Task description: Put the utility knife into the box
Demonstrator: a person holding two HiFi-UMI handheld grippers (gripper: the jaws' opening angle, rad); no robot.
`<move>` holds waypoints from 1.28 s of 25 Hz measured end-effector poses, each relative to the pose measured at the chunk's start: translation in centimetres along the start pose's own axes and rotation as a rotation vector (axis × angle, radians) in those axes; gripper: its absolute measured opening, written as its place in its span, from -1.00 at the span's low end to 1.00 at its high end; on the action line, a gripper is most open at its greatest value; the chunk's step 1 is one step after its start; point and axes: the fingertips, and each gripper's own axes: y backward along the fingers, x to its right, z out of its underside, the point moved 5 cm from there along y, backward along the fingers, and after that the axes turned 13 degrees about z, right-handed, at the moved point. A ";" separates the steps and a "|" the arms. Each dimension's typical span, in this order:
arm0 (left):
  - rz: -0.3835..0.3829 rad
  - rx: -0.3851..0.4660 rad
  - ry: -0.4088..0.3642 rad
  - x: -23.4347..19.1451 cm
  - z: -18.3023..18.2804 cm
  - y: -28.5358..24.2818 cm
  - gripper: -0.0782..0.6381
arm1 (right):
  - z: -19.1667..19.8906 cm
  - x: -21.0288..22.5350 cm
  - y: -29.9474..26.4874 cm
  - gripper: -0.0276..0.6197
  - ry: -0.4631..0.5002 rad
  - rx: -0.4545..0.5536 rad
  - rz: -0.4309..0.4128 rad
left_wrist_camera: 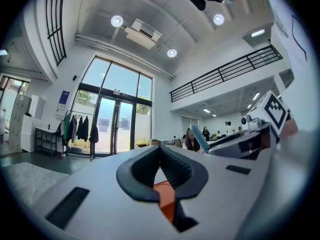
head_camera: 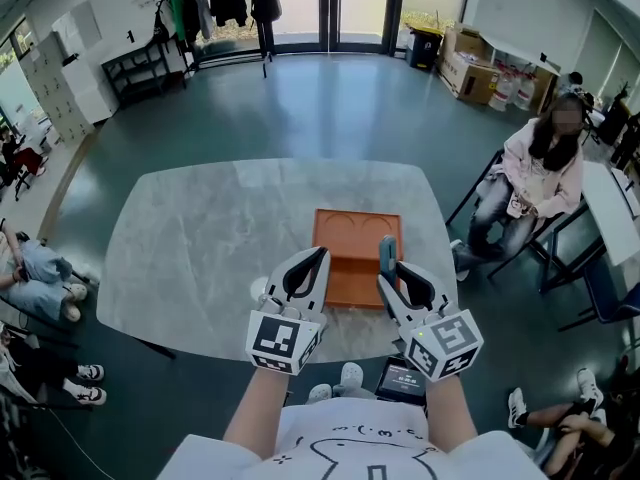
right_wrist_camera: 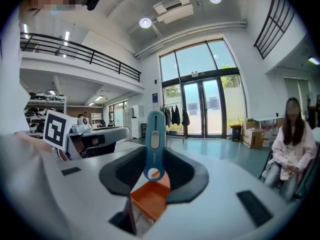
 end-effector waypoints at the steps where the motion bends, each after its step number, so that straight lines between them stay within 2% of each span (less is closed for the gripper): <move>1: -0.003 -0.001 -0.002 -0.2 0.0 -0.4 -0.74 | -0.1 0.3 -0.4 -0.51 0.003 -0.004 -0.006; 8: -0.038 -0.011 0.003 -0.6 2.3 -2.1 -0.74 | 2.0 2.3 -2.6 -0.51 0.032 -0.067 -0.067; 16: -0.084 -0.042 0.019 -2.1 3.4 -3.3 -0.74 | 3.9 3.7 -6.1 -0.51 0.073 -0.208 -0.145; 26: -0.135 -0.069 0.050 -4.1 4.5 -3.4 -0.74 | 8.4 3.0 -9.5 -0.51 0.224 -0.470 -0.278; 32: -0.154 -0.081 0.059 -4.4 5.1 -3.7 -0.74 | 11.7 3.1 -10.6 -0.50 0.266 -0.641 -0.346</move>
